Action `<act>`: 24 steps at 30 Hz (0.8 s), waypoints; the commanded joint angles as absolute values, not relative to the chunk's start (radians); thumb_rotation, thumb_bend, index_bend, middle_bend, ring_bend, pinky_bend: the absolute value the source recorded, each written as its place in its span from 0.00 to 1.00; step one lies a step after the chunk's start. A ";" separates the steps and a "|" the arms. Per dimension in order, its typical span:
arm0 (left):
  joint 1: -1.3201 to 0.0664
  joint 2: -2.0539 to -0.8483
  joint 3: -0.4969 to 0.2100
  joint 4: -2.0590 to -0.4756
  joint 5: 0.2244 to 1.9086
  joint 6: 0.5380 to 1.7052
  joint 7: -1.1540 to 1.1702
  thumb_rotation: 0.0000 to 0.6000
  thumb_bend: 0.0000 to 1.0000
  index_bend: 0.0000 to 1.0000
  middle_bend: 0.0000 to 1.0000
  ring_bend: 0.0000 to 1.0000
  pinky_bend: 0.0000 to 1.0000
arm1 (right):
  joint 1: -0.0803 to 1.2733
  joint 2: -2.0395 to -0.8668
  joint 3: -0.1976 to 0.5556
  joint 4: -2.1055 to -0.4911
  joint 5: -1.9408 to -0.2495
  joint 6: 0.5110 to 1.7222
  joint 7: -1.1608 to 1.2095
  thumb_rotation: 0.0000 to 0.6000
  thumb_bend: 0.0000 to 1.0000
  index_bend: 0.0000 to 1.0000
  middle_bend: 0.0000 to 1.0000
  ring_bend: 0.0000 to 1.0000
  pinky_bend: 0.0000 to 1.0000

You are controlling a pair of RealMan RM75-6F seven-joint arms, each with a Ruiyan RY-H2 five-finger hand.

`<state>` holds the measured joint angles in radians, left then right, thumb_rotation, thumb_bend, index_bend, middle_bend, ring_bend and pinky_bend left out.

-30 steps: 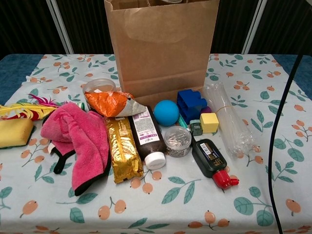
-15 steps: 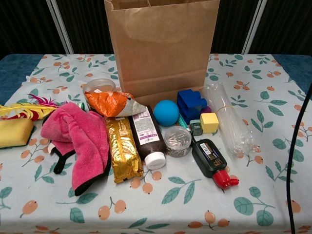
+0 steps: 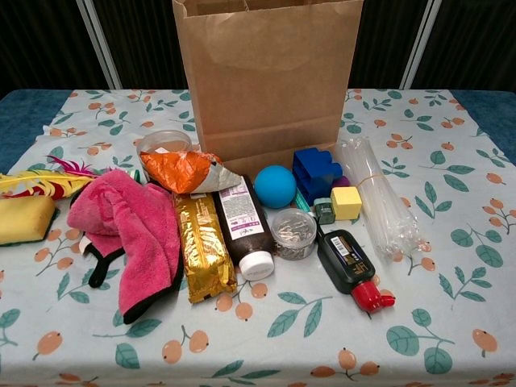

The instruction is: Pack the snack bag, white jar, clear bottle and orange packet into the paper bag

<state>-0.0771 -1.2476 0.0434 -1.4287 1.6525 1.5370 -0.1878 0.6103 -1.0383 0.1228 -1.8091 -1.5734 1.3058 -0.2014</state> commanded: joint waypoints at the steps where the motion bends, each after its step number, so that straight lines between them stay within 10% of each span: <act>1: -0.079 -1.251 0.045 -1.435 1.656 1.535 -0.174 1.00 0.00 0.09 0.10 0.07 0.15 | 0.547 -1.022 -0.001 -1.663 -1.719 1.274 -0.121 1.00 0.00 0.19 0.30 0.14 0.14; 24: -0.082 -1.303 0.022 -1.365 1.657 1.567 -0.098 1.00 0.00 0.09 0.10 0.07 0.15 | 0.716 -1.452 -0.110 -0.866 -2.056 1.304 0.098 1.00 0.00 0.20 0.30 0.14 0.14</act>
